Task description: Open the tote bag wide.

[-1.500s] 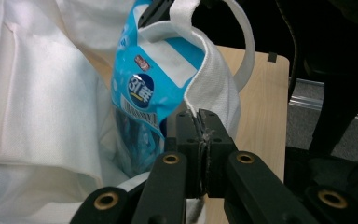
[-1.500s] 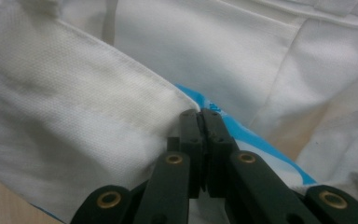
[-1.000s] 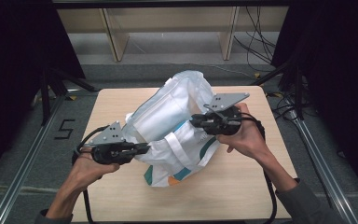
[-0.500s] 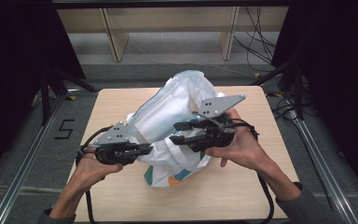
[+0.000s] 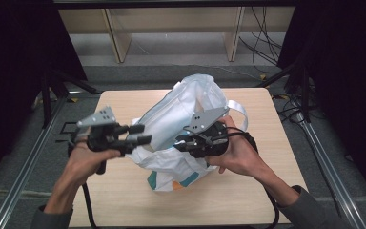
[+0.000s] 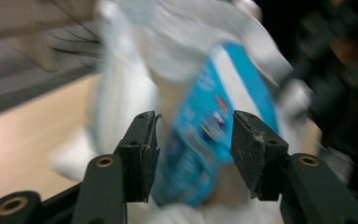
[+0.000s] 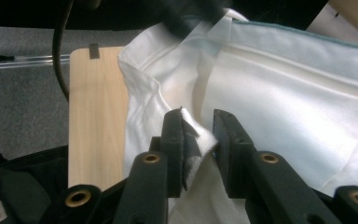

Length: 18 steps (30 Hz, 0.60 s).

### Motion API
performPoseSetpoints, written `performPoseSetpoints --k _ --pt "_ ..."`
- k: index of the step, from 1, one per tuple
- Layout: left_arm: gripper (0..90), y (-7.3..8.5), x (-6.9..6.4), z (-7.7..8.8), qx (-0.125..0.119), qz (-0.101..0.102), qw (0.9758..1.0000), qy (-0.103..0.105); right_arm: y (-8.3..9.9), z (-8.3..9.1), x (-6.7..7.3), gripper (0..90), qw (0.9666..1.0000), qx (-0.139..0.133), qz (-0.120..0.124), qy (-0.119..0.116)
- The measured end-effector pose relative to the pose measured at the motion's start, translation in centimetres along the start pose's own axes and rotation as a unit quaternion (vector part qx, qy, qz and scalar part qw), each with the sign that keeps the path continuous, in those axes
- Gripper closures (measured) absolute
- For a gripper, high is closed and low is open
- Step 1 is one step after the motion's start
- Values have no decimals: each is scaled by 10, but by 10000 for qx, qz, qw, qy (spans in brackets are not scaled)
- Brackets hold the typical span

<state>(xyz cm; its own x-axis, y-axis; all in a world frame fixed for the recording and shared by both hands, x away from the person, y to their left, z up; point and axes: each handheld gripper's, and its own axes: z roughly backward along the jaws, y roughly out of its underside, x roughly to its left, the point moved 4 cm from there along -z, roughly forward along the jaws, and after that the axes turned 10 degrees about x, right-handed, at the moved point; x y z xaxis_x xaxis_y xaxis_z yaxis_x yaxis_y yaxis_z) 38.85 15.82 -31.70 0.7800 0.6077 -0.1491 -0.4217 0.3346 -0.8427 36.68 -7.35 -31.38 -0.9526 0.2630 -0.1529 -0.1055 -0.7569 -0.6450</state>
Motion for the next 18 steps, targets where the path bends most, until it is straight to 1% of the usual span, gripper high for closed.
performPoseSetpoints --k 1,2,3,4,5,6,7,8,9,10,11,12,13,14,15,16,17,18 --pt "473 -7 9 -3 257 -40 9990 -371 -1 1 0 764 10000 -10 53 17" --pt "440 -10 15 -8 553 -107 9965 -619 -2 2 -1 765 9999 -51 81 108" --pt "401 -12 27 -17 1022 -212 9897 -976 -2 2 1 766 10000 -35 -31 83" --pt "356 -12 35 -27 1211 -58 9884 -910 -4 2 -1 767 9998 -82 126 153" --pt "354 -10 41 -37 1448 64 9872 -672 -4 2 -1 767 9997 -99 151 173" --pt "363 -7 46 -45 1621 107 9846 -646 -4 2 -1 768 9997 -108 143 145" --pt "414 -2 54 -53 1947 15 9774 -819 -4 2 -1 768 9997 -107 150 160" --pt "572 3 61 -61 2164 -123 9718 -931 -4 3 0 770 9996 -125 176 203" --pt "659 10 68 -70 2244 -93 9690 -1033 -4 4 0 778 9993 -161 240 246" --pt "776 13 73 -73 2242 -97 9674 -1174 -3 6 1 785 9991 -191 259 277" --pt "811 18 82 -76 2294 -85 9637 -1361 -2 8 2 790 9989 -218 272 313" --pt "818 22 88 -77 2305 -22 9631 -1391 -1 12 4 802 9986 -273 293 345" --pt "820 26 92 -81 2141 249 9671 -1355 1 14 6 814 9985 -290 306 343" --pt "821 29 94 -81 2222 436 9673 -1144 3 15 10 821 9986 -287 326 318" --pt "821 30 93 -80 2263 384 9665 -1154 7 14 17 823 9984 -238 406 316" --pt "820 30 91 -80 2223 349 9665 -1233 10 11 24 824 9983 -195 466 305" --pt "819 30 88 -79 2238 262 9657 -1291 13 10 29 824 9982 -174 491 289" --pt "818 29 87 -79 2231 238 9659 -1295 15 9 36 823 9981 -188 515 297"
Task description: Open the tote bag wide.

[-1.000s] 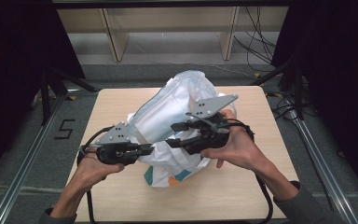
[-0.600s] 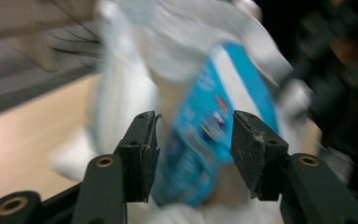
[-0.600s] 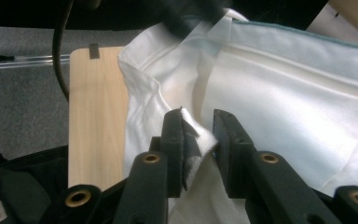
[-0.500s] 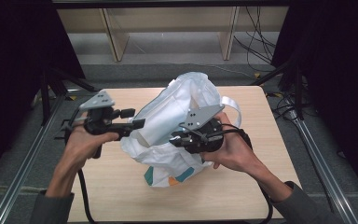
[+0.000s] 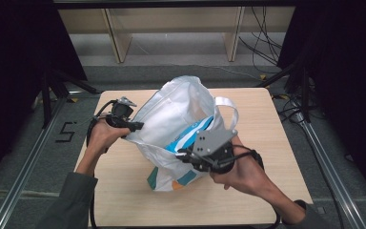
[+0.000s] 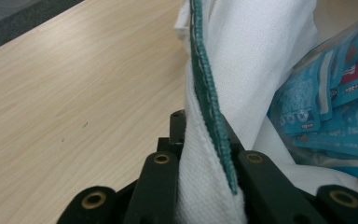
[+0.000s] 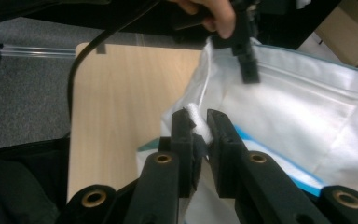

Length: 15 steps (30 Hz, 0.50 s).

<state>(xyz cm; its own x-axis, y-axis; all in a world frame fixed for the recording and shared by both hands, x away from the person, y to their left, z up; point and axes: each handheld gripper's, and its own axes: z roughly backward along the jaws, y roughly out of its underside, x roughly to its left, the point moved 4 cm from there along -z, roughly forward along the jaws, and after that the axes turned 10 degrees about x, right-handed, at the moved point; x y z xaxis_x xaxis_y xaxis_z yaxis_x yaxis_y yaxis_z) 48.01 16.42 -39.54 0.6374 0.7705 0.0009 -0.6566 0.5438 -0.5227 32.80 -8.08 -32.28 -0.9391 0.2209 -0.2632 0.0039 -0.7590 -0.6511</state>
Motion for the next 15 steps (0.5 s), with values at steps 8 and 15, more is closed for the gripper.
performPoseSetpoints --k 8,15 --pt "811 14 -1 -5 121 -123 9999 17 48 -43 24 831 9983 532 -220 38" --pt "812 31 -4 -21 24 -29 9995 326 84 -74 3 834 9948 636 -746 -289"
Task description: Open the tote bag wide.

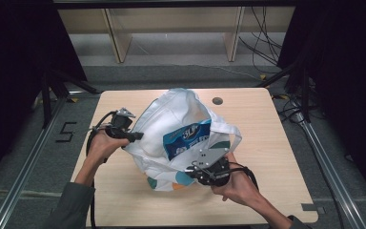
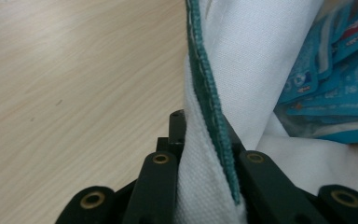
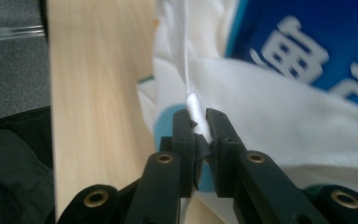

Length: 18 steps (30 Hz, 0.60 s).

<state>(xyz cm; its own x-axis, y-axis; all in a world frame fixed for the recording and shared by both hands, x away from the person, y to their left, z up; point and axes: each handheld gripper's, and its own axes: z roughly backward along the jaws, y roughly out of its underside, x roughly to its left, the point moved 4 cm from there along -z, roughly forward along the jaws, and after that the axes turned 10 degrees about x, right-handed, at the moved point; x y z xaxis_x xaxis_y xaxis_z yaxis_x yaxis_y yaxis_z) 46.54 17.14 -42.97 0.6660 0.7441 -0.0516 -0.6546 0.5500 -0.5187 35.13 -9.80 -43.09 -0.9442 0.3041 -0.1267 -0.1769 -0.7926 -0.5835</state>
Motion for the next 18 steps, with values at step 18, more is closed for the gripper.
performPoseSetpoints --k 18 --pt "810 6 -18 1 -112 -170 9995 240 -13 78 -9 628 9926 -1136 -421 -24"
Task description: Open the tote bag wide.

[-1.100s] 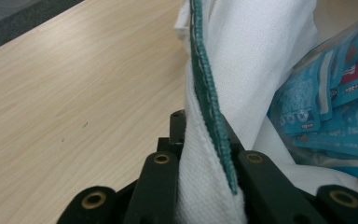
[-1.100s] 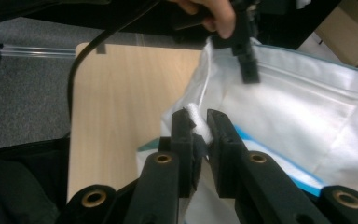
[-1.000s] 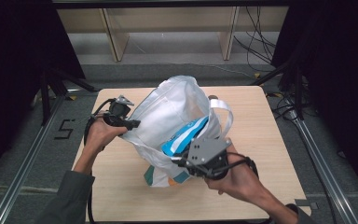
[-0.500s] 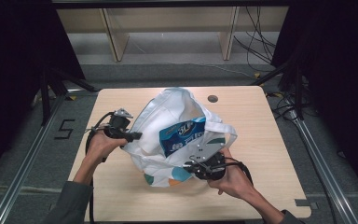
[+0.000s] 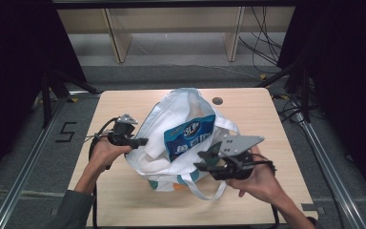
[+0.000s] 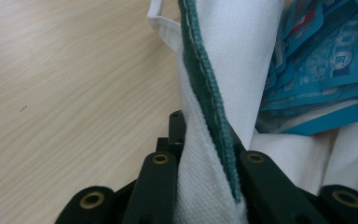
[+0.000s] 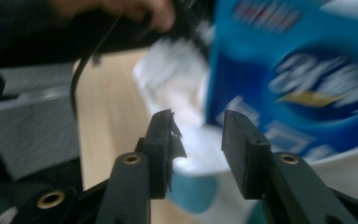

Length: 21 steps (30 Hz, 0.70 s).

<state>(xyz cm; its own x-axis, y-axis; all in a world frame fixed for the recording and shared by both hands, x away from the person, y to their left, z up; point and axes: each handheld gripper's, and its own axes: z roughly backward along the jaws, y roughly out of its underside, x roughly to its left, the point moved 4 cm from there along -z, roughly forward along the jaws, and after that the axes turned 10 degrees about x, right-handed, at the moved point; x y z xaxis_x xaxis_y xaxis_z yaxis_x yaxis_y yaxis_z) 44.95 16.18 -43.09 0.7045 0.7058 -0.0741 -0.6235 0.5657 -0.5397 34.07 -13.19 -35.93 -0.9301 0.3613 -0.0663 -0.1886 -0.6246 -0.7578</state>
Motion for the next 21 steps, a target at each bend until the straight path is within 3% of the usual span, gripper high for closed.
performPoseSetpoints --k 3,4,5,7,8,11,14,15,16,17,19,21 --pt "806 -2 -2 1 -10 35 10000 -4 -18 30 -17 597 9981 -318 -137 504" --pt "805 -5 2 0 -125 -327 9994 -45 -24 39 -28 591 9967 -361 -111 720" --pt "804 -6 0 1 -139 -234 9996 -13 -29 44 -35 577 9954 -406 -309 810" --pt "802 -7 -1 3 -145 -161 9998 -9 -33 50 -52 521 9930 -230 -376 1092" --pt "802 -7 -4 4 -142 52 9999 28 -36 51 -63 492 9902 -237 -510 1276" --pt "801 -10 -5 7 -142 1 9999 42 -36 41 -80 447 9883 84 -860 1254" --pt "797 -13 -6 8 -145 -62 9999 31 -29 26 -86 464 9871 531 -908 1203" --pt "796 -15 -7 8 -196 -35 9998 49 -26 23 -91 480 9855 625 -862 1323" --pt "795 -17 -9 7 -308 42 9995 48 -23 21 -96 554 9835 667 -893 1426" --pt "795 -19 -9 7 -321 -21 9995 64 -19 20 -103 652 9810 782 -826 1570" --pt "794 -23 -12 6 -353 -12 9993 105 -12 22 -115 681 9769 863 -825 1771" --pt "792 -29 -15 3 -387 -62 9991 178 -2 22 -126 696 9731 985 -1089 1773"
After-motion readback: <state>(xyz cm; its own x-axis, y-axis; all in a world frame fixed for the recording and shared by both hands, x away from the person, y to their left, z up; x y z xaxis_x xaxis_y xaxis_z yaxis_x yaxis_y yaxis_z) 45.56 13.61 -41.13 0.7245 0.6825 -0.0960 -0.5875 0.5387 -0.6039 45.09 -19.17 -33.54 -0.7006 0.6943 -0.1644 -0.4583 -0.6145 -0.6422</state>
